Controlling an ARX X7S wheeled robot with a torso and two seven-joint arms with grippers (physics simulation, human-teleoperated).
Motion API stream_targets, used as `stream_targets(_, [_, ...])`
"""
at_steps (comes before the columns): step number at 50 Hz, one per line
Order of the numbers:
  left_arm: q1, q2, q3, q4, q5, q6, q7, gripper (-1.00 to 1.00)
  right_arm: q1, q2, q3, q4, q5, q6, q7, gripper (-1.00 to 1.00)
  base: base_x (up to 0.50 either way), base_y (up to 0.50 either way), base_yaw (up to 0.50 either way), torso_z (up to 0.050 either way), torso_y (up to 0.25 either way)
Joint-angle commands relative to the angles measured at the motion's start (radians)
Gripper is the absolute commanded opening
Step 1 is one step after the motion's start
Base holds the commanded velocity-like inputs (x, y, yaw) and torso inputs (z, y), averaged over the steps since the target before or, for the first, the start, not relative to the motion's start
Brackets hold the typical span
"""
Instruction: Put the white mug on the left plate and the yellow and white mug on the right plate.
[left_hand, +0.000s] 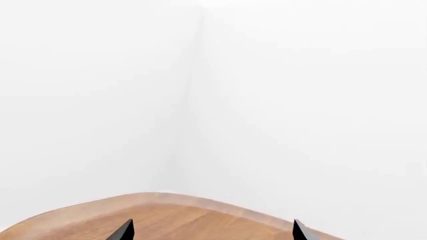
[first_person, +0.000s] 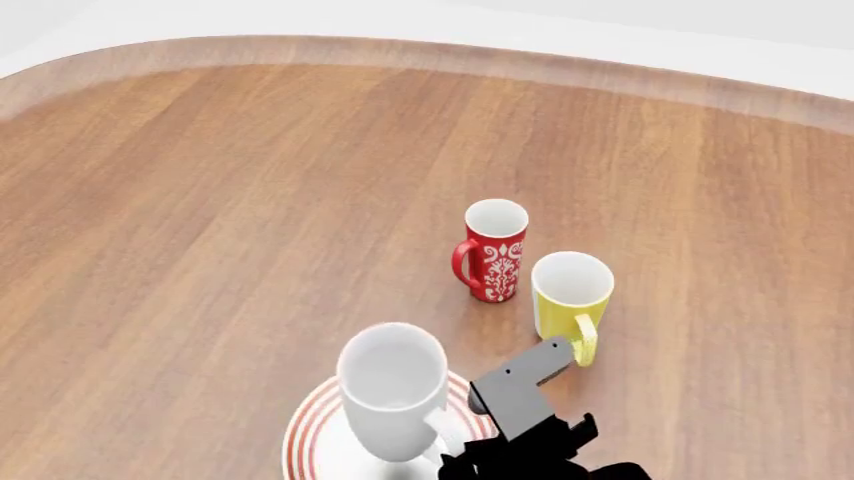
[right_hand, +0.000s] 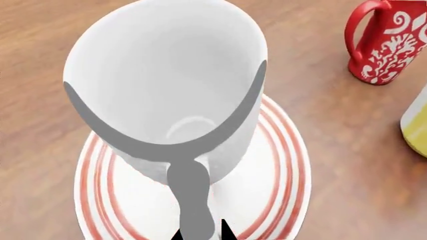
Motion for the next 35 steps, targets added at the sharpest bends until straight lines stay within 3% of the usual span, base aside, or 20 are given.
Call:
stream_targets(1, [0.012, -0.003, -0.006, 0.008, -0.007, 0.009, -0.003, 1.0, 0.026, -0.042, -0.015, 0.091, -0.011, -0.048, -0.012, -1.0, 0.0, 0.0, 0.0, 0.0, 0.0])
stream_targets(13, [0.012, -0.009, -0.007, 0.013, -0.012, 0.009, -0.009, 1.0, 0.029, -0.043, 0.0, 0.075, 0.0, -0.049, 0.011, -1.0, 0.0, 0.0, 0.0, 0.0, 0.0])
stream_targets(14, [0.012, -0.009, -0.007, 0.013, -0.013, 0.009, -0.009, 1.0, 0.032, -0.042, 0.009, 0.073, 0.006, -0.048, 0.015, 1.0, 0.0, 0.0, 0.0, 0.0, 0.0])
stream_targets(35, [-0.003, -0.017, 0.007, 0.009, -0.01, 0.003, -0.014, 1.0, -0.214, 0.197, 0.119, -0.457, 0.147, 0.171, 0.079, 1.0, 0.0, 0.0, 0.0, 0.0, 0.0])
